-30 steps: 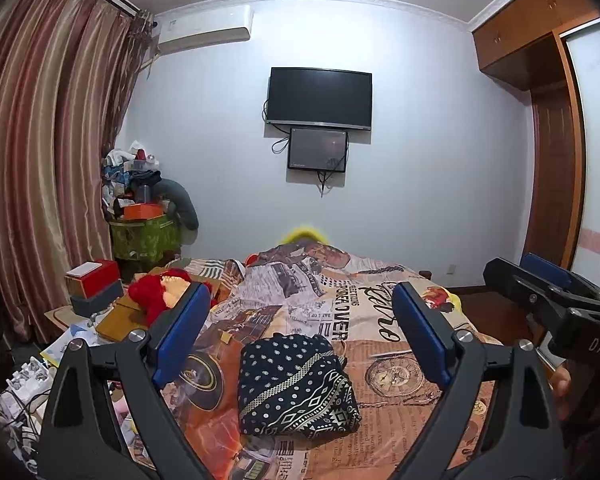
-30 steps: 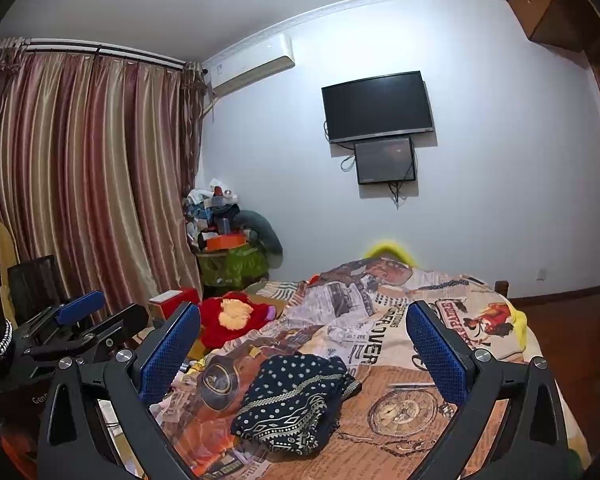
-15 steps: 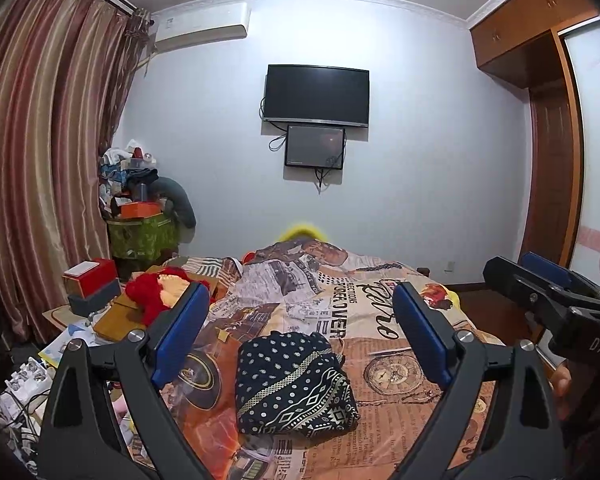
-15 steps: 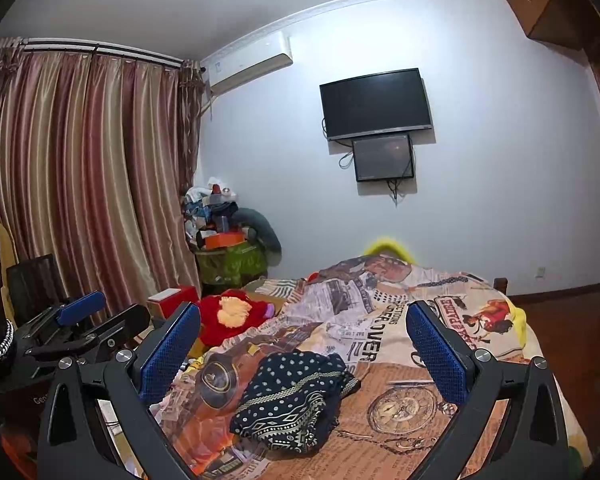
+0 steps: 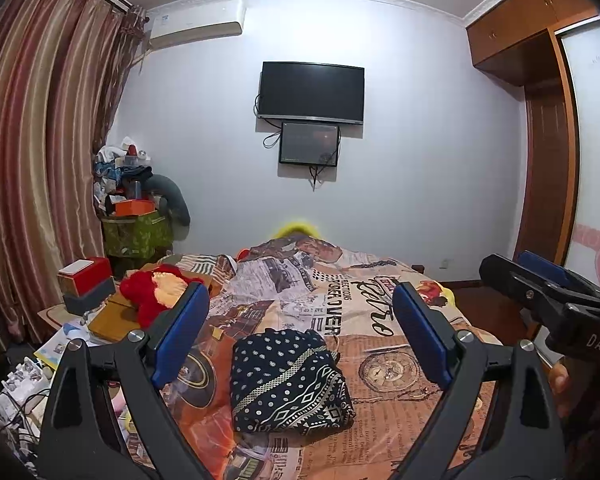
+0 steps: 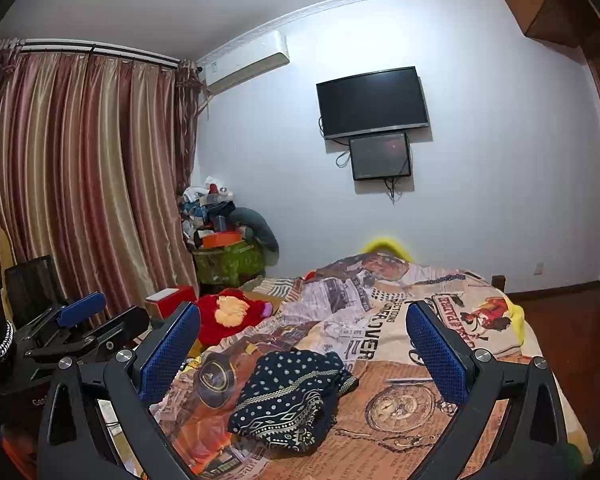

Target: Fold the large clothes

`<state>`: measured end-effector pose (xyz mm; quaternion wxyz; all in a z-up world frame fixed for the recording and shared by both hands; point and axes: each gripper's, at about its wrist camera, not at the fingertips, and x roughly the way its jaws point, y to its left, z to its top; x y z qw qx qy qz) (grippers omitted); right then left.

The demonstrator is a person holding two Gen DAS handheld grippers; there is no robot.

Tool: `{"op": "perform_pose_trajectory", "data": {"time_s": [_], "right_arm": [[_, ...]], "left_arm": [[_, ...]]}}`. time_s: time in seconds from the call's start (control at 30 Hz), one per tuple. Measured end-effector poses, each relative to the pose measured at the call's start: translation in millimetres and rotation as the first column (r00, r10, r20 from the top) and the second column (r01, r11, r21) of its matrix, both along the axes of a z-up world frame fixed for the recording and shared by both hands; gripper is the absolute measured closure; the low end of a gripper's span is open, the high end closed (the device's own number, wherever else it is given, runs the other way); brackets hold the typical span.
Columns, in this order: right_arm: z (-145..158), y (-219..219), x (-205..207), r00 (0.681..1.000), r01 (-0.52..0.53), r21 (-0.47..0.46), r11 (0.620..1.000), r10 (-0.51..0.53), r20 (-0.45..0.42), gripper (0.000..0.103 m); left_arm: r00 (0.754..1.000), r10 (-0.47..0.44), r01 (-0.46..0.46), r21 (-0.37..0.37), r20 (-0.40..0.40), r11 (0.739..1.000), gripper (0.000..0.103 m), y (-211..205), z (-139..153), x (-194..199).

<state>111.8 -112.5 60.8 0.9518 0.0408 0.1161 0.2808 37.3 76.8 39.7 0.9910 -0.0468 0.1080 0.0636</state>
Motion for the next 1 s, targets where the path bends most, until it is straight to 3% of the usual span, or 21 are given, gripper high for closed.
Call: {"op": "perform_pose_trajectory", "data": {"time_s": [1.0], "right_arm": [[-0.5,-0.1,0.6,1.000,0.004,-0.001,1.000,-0.004,0.000,0.000]], "left_arm": [[0.999,-0.047,0.047,-0.007,-0.026,0.999,0.010,1.2,-1.4,3.5]]}}
